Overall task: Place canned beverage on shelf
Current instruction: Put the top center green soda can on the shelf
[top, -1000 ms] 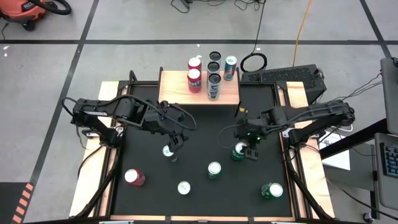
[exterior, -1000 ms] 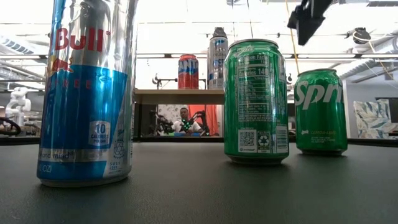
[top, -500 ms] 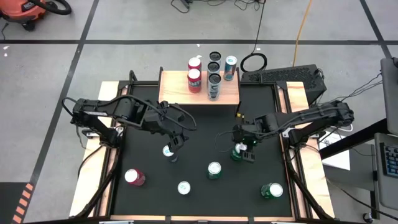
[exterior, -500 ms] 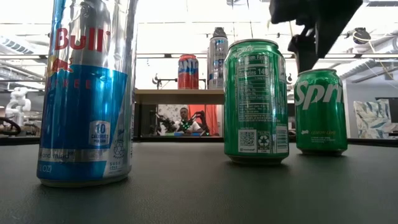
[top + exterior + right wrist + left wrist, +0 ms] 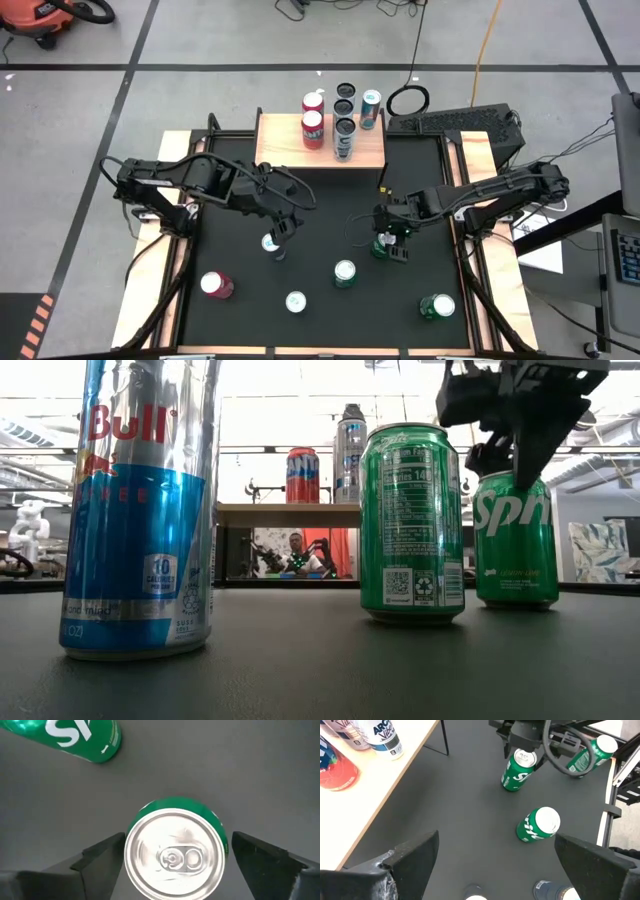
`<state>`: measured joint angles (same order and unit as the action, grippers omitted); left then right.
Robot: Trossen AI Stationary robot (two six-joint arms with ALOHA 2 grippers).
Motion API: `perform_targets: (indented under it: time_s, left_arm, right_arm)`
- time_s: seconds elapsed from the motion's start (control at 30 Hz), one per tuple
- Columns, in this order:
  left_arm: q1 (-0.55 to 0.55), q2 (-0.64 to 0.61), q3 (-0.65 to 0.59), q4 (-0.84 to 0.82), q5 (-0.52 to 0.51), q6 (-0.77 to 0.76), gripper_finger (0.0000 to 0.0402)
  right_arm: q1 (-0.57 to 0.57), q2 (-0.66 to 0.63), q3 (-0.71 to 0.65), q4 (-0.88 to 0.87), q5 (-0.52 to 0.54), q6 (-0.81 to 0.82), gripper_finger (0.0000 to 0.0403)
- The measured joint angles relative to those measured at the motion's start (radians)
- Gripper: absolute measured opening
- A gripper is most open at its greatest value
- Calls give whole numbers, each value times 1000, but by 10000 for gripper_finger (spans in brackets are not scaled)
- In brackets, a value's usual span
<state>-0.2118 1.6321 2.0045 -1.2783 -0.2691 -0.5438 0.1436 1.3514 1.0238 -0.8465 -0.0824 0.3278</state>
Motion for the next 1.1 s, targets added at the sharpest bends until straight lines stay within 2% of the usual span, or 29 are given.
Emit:
perform_targets:
  time_s: [0.3,0.73,1.1]
  left_arm:
    - [2,0,0,18,0,1,398]
    - [5,6,1,43,0,0,398]
    - [5,6,1,43,0,0,398]
  right_arm:
    - [0,2,-33,51,-23,-25,339]
    - [0,77,-49,76,-23,-52,337]
    - [0,88,-49,82,-30,-55,279]
